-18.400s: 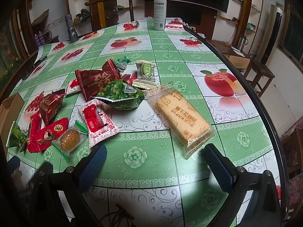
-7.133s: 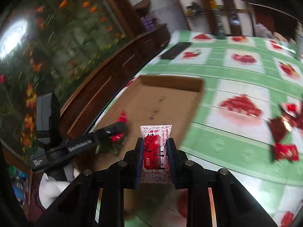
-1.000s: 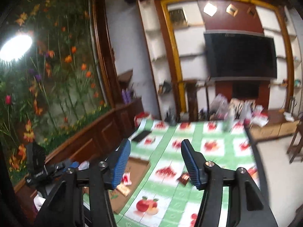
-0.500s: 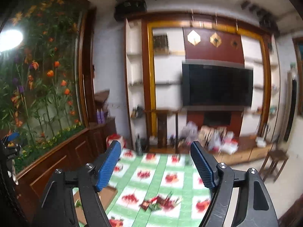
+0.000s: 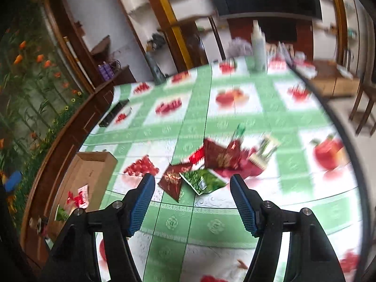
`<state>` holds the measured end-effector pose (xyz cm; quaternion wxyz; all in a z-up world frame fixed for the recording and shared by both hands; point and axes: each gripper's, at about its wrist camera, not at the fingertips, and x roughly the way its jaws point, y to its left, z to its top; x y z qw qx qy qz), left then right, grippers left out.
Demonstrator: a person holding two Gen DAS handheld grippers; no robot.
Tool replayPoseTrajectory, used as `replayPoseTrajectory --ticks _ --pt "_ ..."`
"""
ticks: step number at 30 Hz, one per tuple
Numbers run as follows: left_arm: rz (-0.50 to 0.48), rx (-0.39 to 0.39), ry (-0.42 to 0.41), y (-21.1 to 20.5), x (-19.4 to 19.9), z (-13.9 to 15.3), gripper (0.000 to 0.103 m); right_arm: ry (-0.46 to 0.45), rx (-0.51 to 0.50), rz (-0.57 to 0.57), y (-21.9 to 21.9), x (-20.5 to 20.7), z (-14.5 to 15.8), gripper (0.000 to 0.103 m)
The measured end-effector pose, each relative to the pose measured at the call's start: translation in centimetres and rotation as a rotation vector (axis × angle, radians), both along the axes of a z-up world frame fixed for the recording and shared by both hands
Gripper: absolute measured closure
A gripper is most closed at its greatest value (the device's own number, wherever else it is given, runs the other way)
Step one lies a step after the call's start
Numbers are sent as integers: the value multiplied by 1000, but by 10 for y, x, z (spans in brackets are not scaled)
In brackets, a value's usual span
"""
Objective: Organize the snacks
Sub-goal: 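Raise both tools and swing them back over the snack pile, then grasp the green packet with the right tool while the left tool grasps a dark red packet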
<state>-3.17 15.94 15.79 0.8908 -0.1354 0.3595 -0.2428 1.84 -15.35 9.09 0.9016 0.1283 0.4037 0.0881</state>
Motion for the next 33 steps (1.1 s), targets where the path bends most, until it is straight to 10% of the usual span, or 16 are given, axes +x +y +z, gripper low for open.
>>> replayPoseTrajectory --ticks 8,10,12,33 --pt "-83 30 93 -43 24 -43 10 46 -99 -23 27 36 -50 36" --pt "-92 29 105 -50 29 -49 10 54 -96 -17 26 40 -61 54" --pt "-103 39 115 -60 37 -59 10 62 -76 -19 22 41 -65 93" --pt "-45 357 199 -161 110 -151 19 27 165 -84 -38 30 -51 95"
